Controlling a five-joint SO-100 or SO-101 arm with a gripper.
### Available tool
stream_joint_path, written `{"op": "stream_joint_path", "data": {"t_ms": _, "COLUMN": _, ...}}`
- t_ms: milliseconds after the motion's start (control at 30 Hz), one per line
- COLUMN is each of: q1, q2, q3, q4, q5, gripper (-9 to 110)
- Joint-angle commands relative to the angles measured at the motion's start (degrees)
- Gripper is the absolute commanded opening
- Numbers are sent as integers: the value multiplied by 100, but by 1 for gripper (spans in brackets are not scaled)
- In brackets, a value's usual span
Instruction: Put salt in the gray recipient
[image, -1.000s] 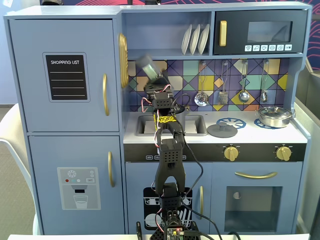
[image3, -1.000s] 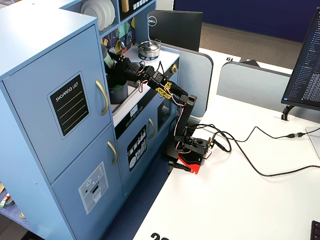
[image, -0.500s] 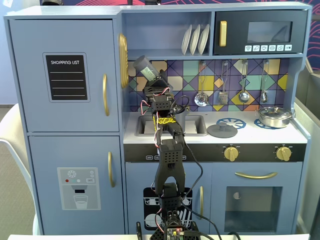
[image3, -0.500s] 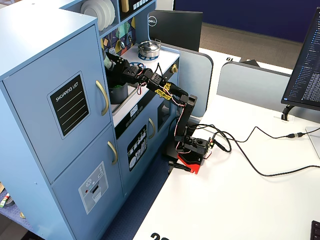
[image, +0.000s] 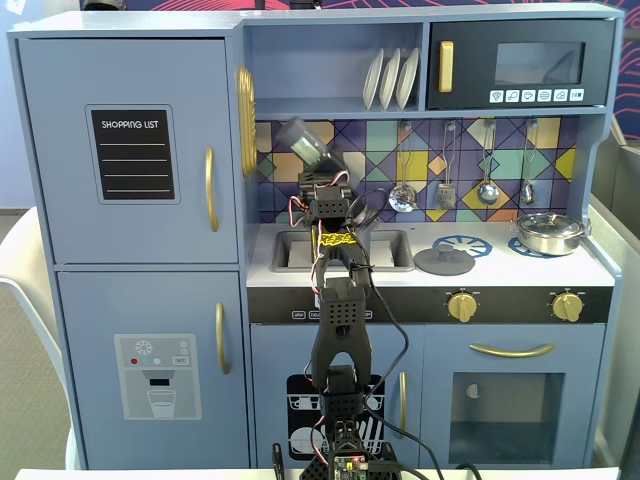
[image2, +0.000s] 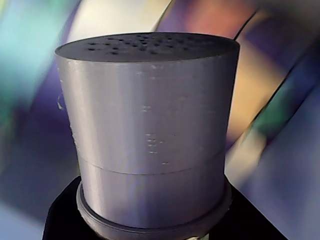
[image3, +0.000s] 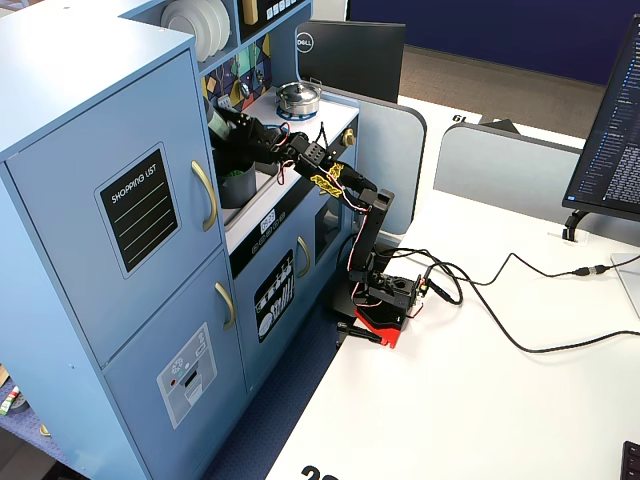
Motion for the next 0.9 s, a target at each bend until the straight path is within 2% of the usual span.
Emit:
{"op": "stream_joint_path", "data": {"t_ms": 0, "q1": 360, "q2": 510, "q3": -545, "q4": -70, "q5": -3911, "gripper": 0}}
{"op": "stream_joint_path", "data": {"t_ms": 133, "q1": 1301, "q2": 923, "q3": -9, "q4": 334, "q5": -8666, "gripper": 0}}
{"op": "stream_joint_path", "data": {"t_ms": 200, "q1": 2013, "q2": 1195, "q3": 466, "q4": 193, "q5": -10661, "gripper": 0}}
{"op": "stream_joint_path", "data": {"t_ms": 233, "q1": 2399, "q2": 1274, "q3": 677, "q4": -62, "q5": -11408, "gripper": 0}}
{"op": "stream_joint_path", "data": {"t_ms": 333, "q1": 3428, "q2": 1248, "q3": 1020, "q4": -782, "q5": -12753, "gripper": 0}}
{"op": "stream_joint_path", "data": {"t_ms": 467, "q1": 4210, "q2": 967, "q3": 1301, "q4": -1652, "q5": -13245, "gripper": 0}}
{"op": "stream_joint_path", "data": {"t_ms": 600, "q1": 4605, "q2": 677, "q3": 1749, "q4": -2628, "q5": -13315, "gripper": 0}}
{"op": "stream_joint_path", "data": {"t_ms": 867, "q1": 4834, "q2": 114, "q3": 2083, "q4": -3278, "q5": -13157, "gripper": 0}}
